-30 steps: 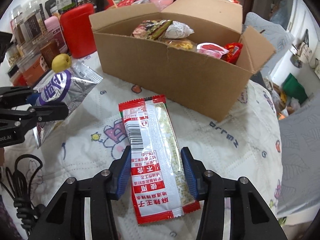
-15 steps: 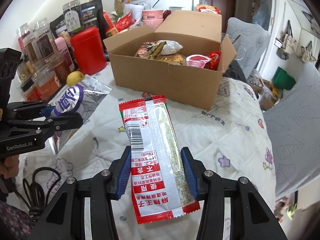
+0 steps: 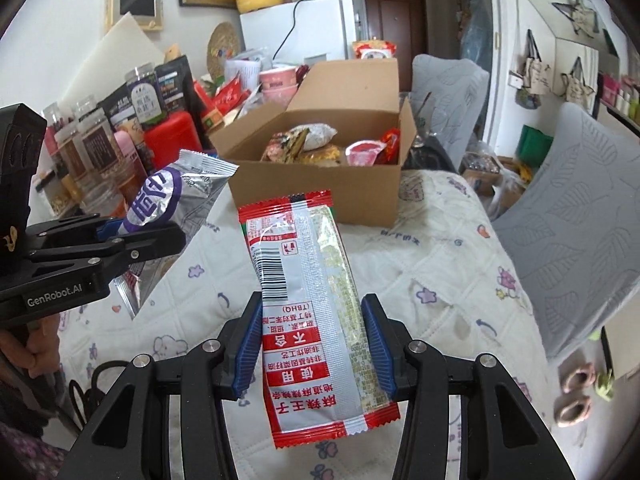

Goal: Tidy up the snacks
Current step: 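Carry the GOZ pouch and strip packet in both tools over the cardboard box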

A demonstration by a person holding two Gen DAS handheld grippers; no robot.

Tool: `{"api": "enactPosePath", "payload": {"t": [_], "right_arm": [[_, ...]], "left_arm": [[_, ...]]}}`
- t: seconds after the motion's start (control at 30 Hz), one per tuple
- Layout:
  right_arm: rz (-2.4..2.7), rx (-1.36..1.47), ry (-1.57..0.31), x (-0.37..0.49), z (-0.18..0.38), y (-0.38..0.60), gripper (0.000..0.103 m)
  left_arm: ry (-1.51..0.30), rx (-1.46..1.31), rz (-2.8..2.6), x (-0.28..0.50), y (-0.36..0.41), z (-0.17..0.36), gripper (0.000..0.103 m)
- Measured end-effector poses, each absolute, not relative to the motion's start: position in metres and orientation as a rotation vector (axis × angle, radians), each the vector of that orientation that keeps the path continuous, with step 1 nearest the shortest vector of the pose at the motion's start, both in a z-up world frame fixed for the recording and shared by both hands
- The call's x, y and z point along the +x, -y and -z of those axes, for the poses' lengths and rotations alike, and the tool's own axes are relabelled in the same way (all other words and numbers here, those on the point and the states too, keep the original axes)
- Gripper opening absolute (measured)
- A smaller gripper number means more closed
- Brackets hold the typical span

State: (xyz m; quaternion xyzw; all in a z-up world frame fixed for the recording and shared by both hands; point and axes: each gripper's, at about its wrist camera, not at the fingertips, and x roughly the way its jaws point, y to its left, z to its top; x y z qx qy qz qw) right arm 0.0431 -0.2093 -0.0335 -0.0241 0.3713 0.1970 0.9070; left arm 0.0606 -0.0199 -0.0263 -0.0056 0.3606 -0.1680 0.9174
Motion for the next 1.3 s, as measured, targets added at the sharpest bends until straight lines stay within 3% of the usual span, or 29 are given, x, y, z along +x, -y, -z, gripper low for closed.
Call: {"api": "enactPosePath", "payload": {"t": [0.73, 1.3], "right_arm": [[-0.362, -0.040, -0.589, 0.093, -0.041, 0.207, 0.048], [-0.334, -0.044, -0.560, 0.198, -0.050, 0.195, 0.048]], "left_arm": [[-0.555, 0.012, 0.362, 0.122, 0.033, -0.046, 0.032], [-0.523, -0.001, 0.304, 0.225, 0.025, -0.050, 0.033]]}}
